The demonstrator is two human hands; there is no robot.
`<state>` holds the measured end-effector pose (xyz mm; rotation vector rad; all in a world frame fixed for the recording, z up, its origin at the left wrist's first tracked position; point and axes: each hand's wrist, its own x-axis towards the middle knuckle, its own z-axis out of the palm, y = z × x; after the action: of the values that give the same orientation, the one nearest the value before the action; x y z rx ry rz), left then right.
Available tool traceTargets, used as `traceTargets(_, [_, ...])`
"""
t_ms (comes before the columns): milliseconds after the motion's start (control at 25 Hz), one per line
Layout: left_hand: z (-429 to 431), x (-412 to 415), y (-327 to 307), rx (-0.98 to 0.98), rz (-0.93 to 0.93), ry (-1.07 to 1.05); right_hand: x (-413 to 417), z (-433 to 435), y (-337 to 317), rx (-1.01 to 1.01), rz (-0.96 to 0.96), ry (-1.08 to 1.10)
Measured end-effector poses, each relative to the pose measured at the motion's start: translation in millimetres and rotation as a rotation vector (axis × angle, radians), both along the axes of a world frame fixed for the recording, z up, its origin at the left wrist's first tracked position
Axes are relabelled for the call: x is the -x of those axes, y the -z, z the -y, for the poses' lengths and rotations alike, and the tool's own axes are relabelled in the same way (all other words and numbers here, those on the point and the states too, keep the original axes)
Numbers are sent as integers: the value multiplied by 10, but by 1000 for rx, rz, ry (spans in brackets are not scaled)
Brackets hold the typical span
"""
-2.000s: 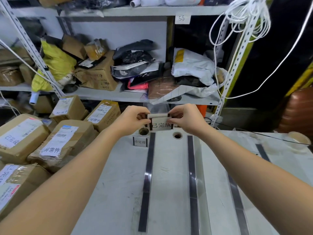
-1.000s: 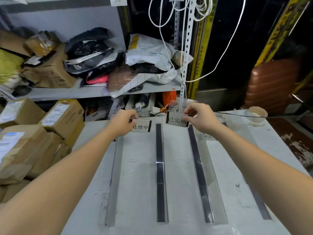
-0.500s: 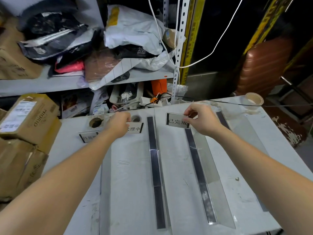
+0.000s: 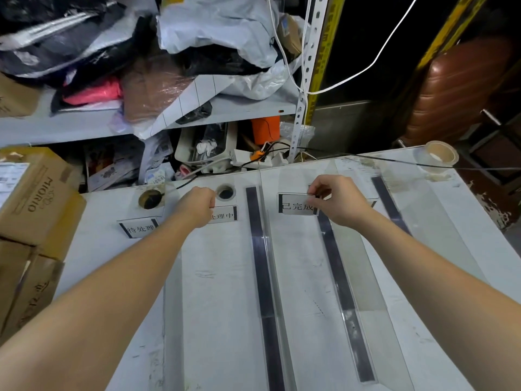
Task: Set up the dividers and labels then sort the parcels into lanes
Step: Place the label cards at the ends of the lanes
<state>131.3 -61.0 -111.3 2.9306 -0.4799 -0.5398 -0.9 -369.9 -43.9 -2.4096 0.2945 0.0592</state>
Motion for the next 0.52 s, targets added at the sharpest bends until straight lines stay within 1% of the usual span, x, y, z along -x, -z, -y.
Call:
traceTargets(200, [38,-34,31,33,-15,-44,-99,3,100,-14,-32,-15])
traceTargets(400, [20,-37,-98,283,-25,-84,-229,10,213,2,-70,-21])
traceTargets(520, [-30,-62,-140,298,-10,-61,-285,-9,313,4,-92,-21])
